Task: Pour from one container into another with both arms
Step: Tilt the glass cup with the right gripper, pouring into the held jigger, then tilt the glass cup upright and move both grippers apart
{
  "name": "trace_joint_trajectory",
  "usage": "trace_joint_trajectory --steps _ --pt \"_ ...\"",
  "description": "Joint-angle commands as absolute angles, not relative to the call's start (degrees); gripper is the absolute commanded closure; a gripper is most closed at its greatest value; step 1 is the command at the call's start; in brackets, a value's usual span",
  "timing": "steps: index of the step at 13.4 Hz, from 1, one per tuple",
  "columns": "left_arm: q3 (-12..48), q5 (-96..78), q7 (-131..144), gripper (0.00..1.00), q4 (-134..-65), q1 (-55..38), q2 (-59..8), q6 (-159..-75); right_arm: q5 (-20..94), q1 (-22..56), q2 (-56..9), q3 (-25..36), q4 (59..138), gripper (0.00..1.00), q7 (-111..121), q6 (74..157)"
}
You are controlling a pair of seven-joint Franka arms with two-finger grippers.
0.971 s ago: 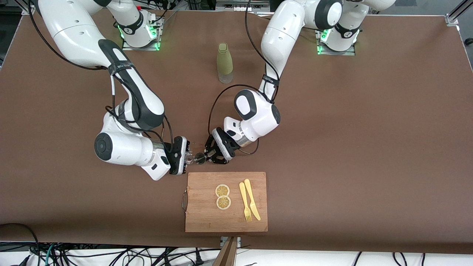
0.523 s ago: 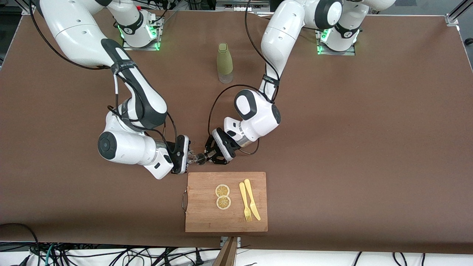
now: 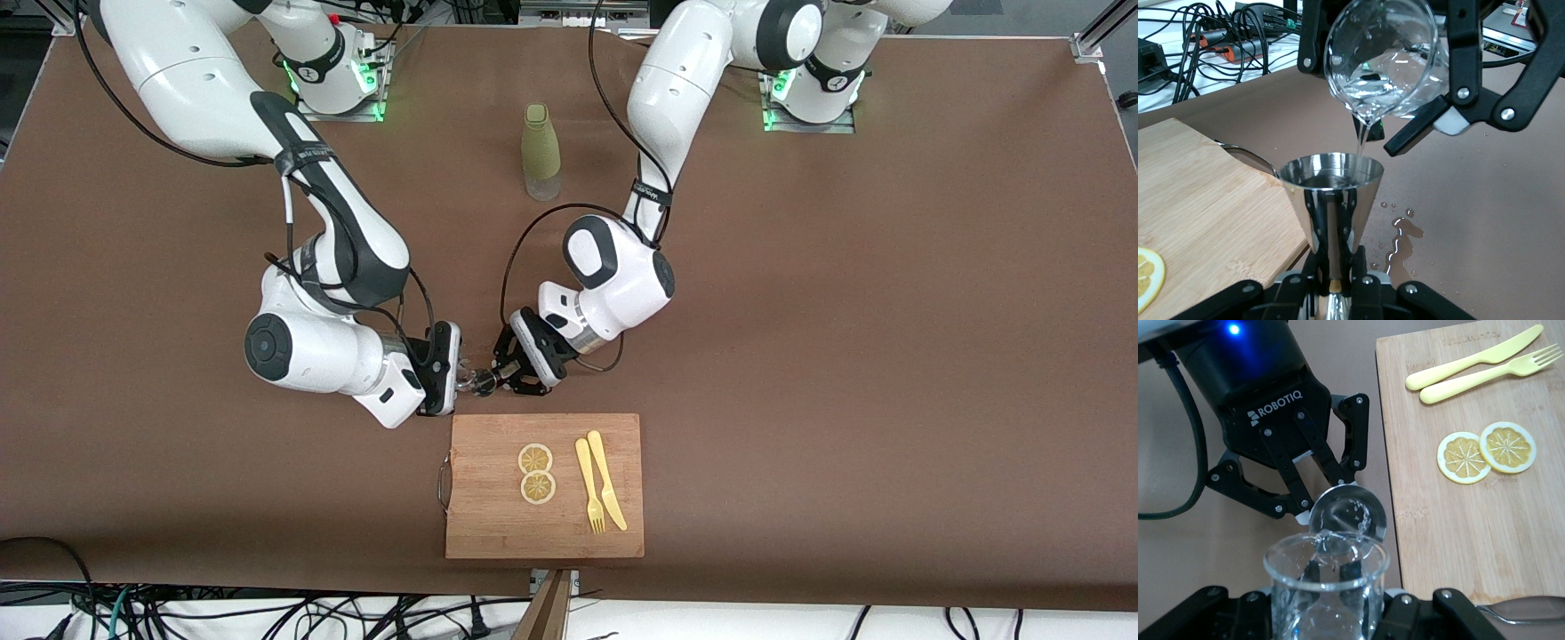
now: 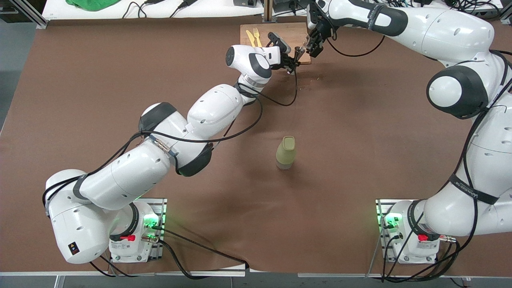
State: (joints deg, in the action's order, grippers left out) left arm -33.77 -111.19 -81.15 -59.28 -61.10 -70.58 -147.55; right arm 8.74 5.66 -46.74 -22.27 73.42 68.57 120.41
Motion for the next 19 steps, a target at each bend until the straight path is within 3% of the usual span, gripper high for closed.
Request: trace_joint_trajectory --steps 1,11,16,19 --pt "-35.51 -112.76 -79.98 1.0 -56.87 -61.7 -72.33 -148.54 6.34 6.15 -45.79 -22.59 73.65 0.81 66.19 119.53" --pt "-35.42 -112.76 -81.91 1.0 -56.95 -61.52 -72.16 -148.45 7.03 4.14 -45.79 -22.24 74.0 0.81 67.24 119.97" --pt "-34.72 -113.03 -86.9 1.0 -57.65 -58.99 -69.36 -144.86 18.79 -0.87 -45.79 -21.28 75.32 0.8 80.66 119.97" --pt "-28.94 -113.03 -97.08 1.0 -63.07 -51.88 -62.34 -136.44 26.95 -2.46 -45.79 -19.08 76.55 0.8 89.79 119.71"
